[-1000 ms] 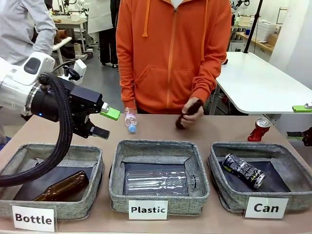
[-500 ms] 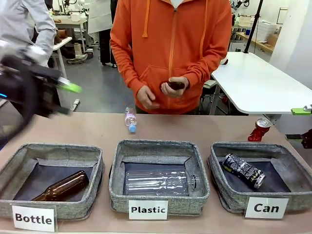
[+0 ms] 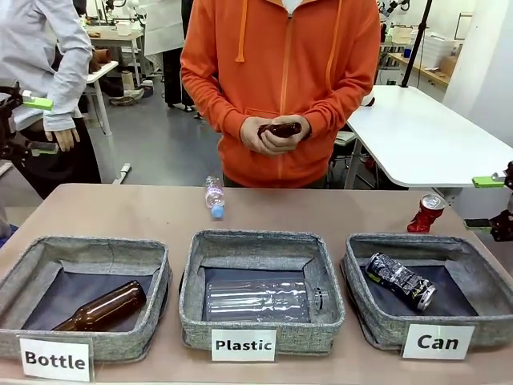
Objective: Sort the can waste into the basket.
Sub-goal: Pick up the can waste from the table and place it in the right Fabric basket.
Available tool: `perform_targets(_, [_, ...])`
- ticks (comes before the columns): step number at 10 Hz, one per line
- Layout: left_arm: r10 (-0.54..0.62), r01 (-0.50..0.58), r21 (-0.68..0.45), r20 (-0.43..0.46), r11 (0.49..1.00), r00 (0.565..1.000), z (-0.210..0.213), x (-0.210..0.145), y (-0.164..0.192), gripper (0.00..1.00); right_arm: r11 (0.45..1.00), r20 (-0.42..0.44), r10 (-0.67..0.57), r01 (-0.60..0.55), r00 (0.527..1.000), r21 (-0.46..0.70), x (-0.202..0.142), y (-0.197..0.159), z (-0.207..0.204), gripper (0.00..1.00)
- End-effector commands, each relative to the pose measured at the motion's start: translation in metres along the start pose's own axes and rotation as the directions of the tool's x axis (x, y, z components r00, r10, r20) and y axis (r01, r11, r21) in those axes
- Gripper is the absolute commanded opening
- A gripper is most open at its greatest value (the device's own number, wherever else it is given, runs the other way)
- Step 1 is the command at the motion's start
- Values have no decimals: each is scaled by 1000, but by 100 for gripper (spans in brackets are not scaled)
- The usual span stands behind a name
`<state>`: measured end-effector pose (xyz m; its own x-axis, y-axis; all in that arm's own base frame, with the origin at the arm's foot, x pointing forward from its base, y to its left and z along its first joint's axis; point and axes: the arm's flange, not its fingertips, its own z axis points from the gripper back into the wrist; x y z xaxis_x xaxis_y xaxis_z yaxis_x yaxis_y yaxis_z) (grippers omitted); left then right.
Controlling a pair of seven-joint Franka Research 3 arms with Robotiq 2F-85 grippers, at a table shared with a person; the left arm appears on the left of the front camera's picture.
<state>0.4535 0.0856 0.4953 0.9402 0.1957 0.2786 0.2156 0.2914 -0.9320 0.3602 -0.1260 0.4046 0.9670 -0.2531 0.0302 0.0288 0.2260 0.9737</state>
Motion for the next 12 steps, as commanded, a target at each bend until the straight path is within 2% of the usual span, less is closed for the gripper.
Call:
perform_targets(1, [10,-10,-68,1,998,1000,16,-15,24,100,999,3,-33,33,999,26,2,1,8,100])
perform_targets(2, [22,-21,-62,14,998,1000,13,-29,36,100,999,25,-37,36,999,36,3,1,10,100])
perform_targets(5, [25,-25,-92,2,995,1000,2,-76,63,100,1000,5,-5,5,1000,4,0,-1,2,100])
perform_targets(6, [61,-55,-109,57,992,997,4,-74,68,100,1000,5,-5,5,1000,4,0,-1,2,100])
perform_targets(7, [53,-53,-70,1,996,999,2,-64,67,100,1000,5,-5,5,1000,4,0,-1,2,100])
perform_targets(12, [53,-53,-70,1,996,999,2,-64,67,100,1000,5,-5,5,1000,4,0,-1,2,100])
